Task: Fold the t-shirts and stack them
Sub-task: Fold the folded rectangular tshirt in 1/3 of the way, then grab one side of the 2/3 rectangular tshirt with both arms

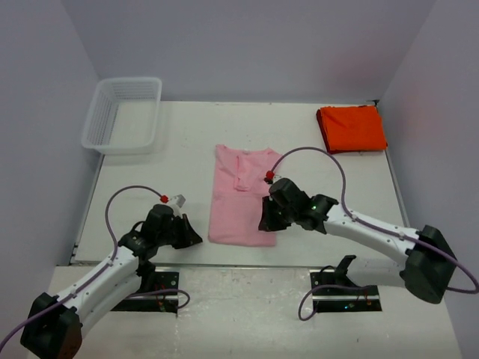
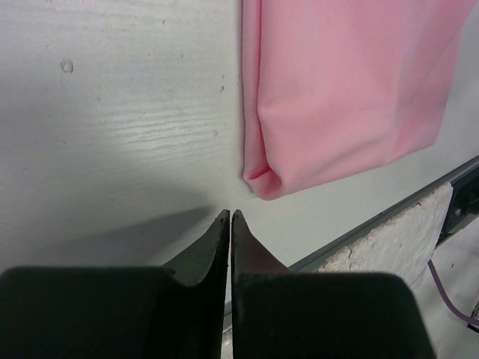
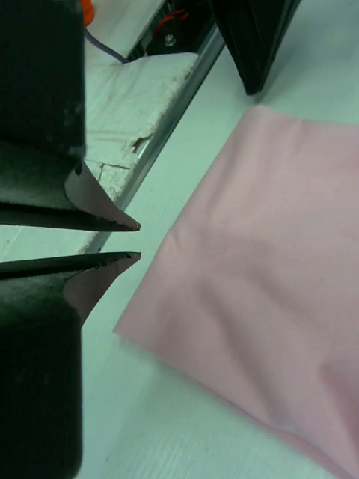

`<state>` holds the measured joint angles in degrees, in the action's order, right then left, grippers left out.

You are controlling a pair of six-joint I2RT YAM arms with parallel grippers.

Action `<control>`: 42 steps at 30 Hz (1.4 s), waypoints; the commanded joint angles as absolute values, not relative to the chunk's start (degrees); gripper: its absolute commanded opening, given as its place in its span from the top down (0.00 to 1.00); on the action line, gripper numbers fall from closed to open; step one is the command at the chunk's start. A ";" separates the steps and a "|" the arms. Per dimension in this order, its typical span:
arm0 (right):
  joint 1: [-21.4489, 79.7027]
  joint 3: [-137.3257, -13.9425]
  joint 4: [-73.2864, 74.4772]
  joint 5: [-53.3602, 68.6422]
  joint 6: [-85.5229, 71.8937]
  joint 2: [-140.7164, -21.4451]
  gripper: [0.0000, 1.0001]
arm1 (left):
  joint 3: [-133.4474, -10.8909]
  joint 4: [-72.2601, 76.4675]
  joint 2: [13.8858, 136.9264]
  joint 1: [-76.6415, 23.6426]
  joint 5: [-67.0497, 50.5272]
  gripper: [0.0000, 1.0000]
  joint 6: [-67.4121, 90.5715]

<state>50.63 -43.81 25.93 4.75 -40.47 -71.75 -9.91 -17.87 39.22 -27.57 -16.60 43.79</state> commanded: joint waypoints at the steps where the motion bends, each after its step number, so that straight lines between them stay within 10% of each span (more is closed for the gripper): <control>1: 50.89 -45.62 32.94 0.44 -40.25 -63.47 0.79 | -13.62 -16.52 40.68 -28.04 -14.15 0.97 44.12; 3: 50.89 -43.78 34.27 0.09 -42.00 -60.40 0.19 | -15.55 -16.17 42.27 -28.30 -12.75 0.91 42.98; 5: 50.89 -41.76 35.16 -1.40 -43.76 -56.35 0.01 | -17.13 -15.56 45.25 -28.56 -12.04 0.84 41.84; 17: 50.36 -17.94 18.38 1.50 -58.16 -47.03 0.11 | -16.08 -8.53 52.91 -30.23 -12.92 0.51 41.22; 42: 50.10 -5.71 3.07 -4.12 -75.49 -56.34 0.35 | -15.73 -9.76 51.77 -30.32 -12.57 0.51 42.01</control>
<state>50.17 -8.97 -4.40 2.04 -74.22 -53.28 -15.53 -9.96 52.58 -29.89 -13.21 42.37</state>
